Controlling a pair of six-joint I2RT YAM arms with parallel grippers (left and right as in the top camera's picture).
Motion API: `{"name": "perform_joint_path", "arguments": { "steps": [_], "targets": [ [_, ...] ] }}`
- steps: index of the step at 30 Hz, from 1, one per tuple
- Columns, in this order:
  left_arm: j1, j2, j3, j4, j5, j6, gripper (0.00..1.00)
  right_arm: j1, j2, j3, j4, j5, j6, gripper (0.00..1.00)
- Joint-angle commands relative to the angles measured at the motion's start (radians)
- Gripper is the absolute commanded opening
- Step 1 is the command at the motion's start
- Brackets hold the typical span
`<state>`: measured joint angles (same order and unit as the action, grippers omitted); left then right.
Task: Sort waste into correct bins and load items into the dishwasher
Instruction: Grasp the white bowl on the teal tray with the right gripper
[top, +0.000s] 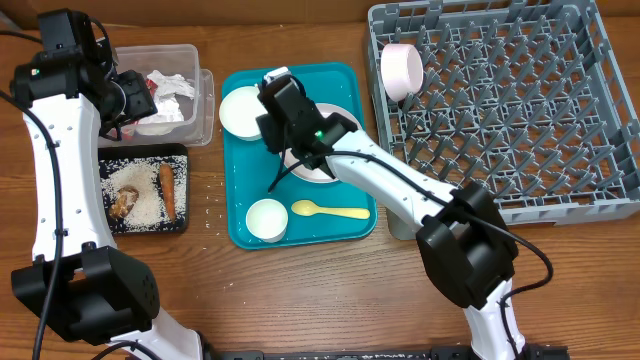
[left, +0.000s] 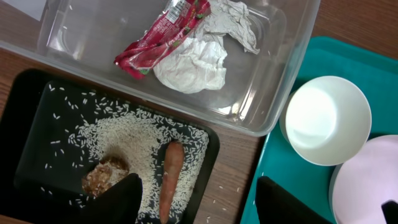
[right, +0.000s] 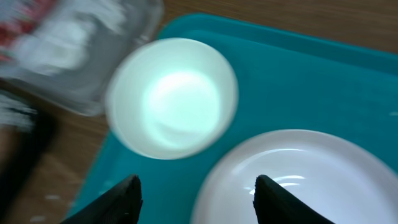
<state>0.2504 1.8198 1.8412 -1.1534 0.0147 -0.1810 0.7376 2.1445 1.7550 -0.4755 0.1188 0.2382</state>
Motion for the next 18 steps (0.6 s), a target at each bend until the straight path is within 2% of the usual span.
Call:
{"name": "perform_joint_path", "arguments": {
  "steps": [1,3,5,9,14,18],
  "targets": [
    [-0.003,0.004,0.006,-0.006,0.005,0.013,0.62,-0.026,-0.056,0.074,-0.01,-0.249,0.231,0.51],
    [-0.003,0.004,0.006,-0.016,0.005,0.013,0.62,-0.069,-0.055,0.172,-0.122,-0.29,0.268,0.39],
    [-0.003,0.004,0.006,-0.022,0.005,0.013,0.62,-0.103,-0.055,0.229,-0.18,-0.293,0.268,0.36],
    [-0.003,0.004,0.006,-0.023,0.021,0.012,0.62,-0.161,-0.026,0.246,-0.184,-0.303,0.268,0.37],
    [-0.003,0.004,0.006,-0.022,0.038,0.012,0.62,-0.15,0.088,0.246,-0.122,-0.335,0.276,0.45],
    [-0.003,0.004,0.006,-0.023,0.038,0.012,0.62,-0.134,0.177,0.246,-0.044,-0.375,0.29,0.45]
  ]
}}
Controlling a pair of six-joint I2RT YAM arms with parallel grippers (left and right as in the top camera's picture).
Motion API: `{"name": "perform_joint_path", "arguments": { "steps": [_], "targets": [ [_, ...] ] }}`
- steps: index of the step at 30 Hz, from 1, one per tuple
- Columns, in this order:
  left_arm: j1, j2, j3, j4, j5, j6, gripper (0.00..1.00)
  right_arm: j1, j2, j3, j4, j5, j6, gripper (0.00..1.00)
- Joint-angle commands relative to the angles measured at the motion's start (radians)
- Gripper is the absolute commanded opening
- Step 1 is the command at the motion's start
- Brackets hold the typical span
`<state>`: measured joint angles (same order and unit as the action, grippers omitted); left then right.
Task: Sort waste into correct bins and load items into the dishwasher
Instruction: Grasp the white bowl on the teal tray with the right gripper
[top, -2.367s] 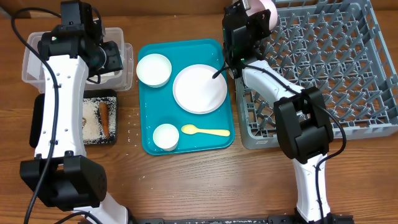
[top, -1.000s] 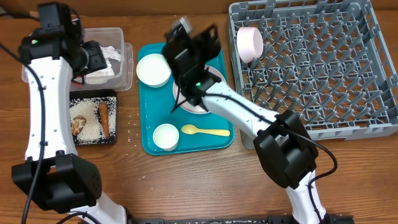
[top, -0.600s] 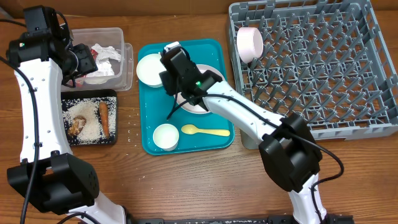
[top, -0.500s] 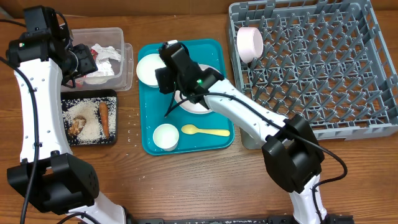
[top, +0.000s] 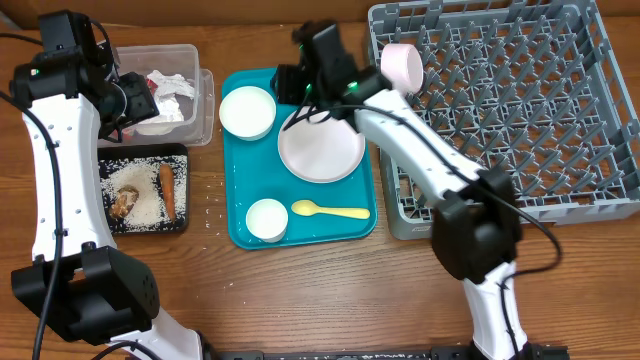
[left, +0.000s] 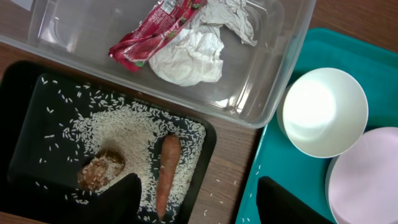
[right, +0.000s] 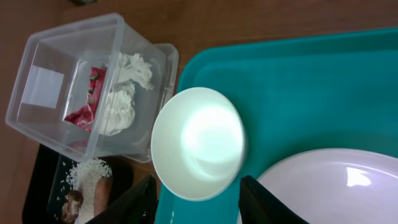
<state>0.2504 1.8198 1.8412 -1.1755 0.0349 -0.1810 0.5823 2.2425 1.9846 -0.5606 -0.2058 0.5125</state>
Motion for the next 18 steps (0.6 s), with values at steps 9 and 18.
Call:
{"name": "perform_joint_path", "arguments": {
  "steps": [9,18],
  "targets": [
    [-0.003,0.004,0.006,-0.006,0.018,0.012,0.62,0.047,0.177,0.017,0.083,-0.016,0.015,0.4],
    [-0.003,0.004,0.006,-0.006,0.018,0.012,0.63,0.051,0.206,0.017,0.108,-0.016,0.015,0.2]
  ]
}}
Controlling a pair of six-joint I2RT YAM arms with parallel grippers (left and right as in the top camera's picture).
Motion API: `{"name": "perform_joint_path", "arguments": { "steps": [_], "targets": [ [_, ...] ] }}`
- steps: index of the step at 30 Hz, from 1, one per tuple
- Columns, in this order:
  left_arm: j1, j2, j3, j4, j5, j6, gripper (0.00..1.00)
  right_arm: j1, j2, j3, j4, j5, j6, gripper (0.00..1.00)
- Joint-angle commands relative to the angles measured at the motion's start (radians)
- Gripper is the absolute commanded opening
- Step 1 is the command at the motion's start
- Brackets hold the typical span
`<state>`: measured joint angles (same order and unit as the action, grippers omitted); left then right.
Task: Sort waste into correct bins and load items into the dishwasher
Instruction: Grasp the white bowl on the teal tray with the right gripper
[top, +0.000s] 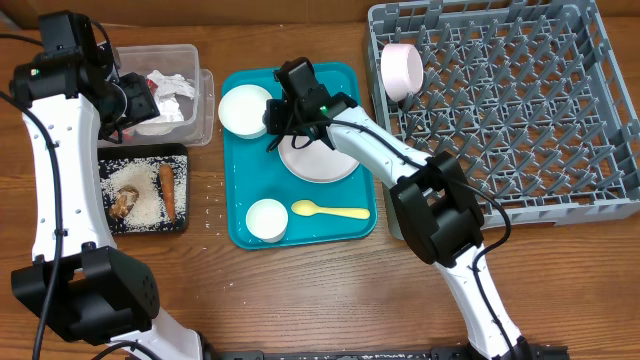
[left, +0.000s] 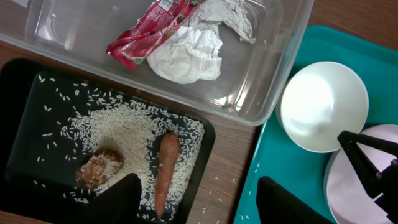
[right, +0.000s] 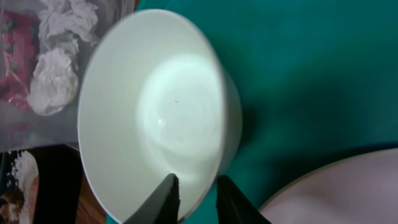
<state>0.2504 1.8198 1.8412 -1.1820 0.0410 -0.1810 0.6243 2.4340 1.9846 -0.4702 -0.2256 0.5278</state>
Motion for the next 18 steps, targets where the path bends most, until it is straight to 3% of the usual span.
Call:
{"name": "perform_joint_path", "arguments": {
  "steps": [1,12,18],
  "targets": [
    [-0.003,0.004,0.006,0.0,0.012,0.012,0.63,0.01,0.015,0.017,0.018,0.004,0.0,0.18],
    [-0.003,0.004,0.006,0.0,0.012,0.012,0.63,0.011,0.015,0.015,-0.014,0.059,0.001,0.09],
    [-0.003,0.004,0.006,0.0,0.012,0.012,0.63,0.011,0.015,0.013,-0.016,0.076,0.001,0.09]
  ]
}}
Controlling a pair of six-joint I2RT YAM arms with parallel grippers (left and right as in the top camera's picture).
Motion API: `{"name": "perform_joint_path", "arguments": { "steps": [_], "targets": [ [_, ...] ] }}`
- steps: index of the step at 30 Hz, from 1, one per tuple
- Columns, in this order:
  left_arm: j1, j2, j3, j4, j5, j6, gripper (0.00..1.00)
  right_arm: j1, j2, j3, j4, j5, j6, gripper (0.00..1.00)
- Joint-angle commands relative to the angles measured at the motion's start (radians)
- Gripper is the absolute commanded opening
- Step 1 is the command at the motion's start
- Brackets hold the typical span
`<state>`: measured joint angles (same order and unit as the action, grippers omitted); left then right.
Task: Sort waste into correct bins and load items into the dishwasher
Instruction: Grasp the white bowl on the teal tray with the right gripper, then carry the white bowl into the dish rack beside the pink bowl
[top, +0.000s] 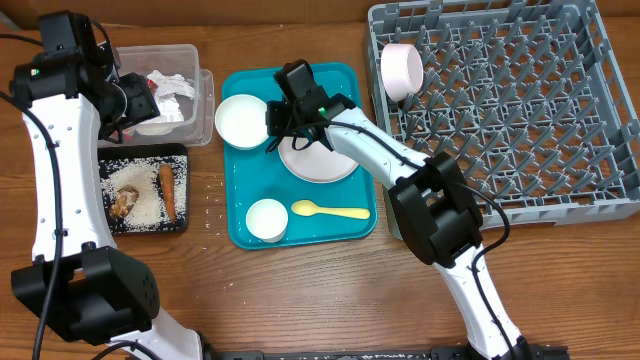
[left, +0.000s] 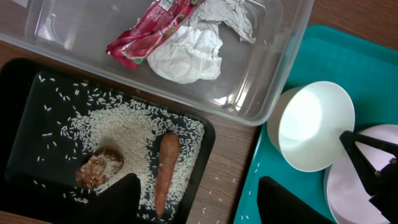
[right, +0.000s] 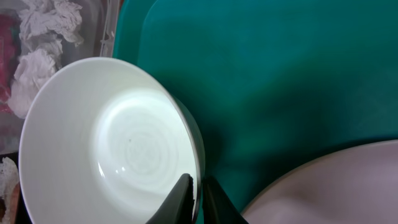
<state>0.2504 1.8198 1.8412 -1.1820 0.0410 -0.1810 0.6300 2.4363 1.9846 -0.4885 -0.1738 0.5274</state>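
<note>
My right gripper is shut on the rim of a white bowl at the teal tray's back left; in the right wrist view the bowl is tilted, its rim pinched between the fingers. Beside it lies a pink plate. A small white cup and a yellow spoon rest at the tray's front. My left gripper hangs open above the black food-waste tray, which holds rice and a carrot. The grey dishwasher rack holds a pink bowl.
A clear plastic bin with crumpled paper and a red wrapper stands behind the black tray. Loose rice grains lie on the wooden table between the black tray and the teal tray.
My right gripper's fingers have shut on the white bowl's rim. The bowl has tipped and shifted a little to the left. The left arm has not moved.
My right gripper was open over the pink plate and white bowl, then farther back over the tray. It then stood at the bowl's rim with fingers astride it, and now it pinches that rim. The left gripper stayed open above the black tray throughout.
</note>
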Motion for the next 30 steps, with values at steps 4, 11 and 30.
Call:
{"name": "perform_joint_path", "arguments": {
  "steps": [4,11,30],
  "targets": [
    [-0.003,0.004,0.006,0.0,0.012,0.012,0.63,0.006,0.017,0.011,-0.002,0.023,0.001,0.09],
    [-0.003,0.004,0.006,0.0,0.012,0.012,0.64,0.011,0.018,0.012,-0.006,0.005,0.0,0.04],
    [-0.003,0.004,0.006,0.001,0.012,0.012,1.0,-0.13,-0.483,0.027,-0.34,0.218,-0.169,0.04]
  ]
}}
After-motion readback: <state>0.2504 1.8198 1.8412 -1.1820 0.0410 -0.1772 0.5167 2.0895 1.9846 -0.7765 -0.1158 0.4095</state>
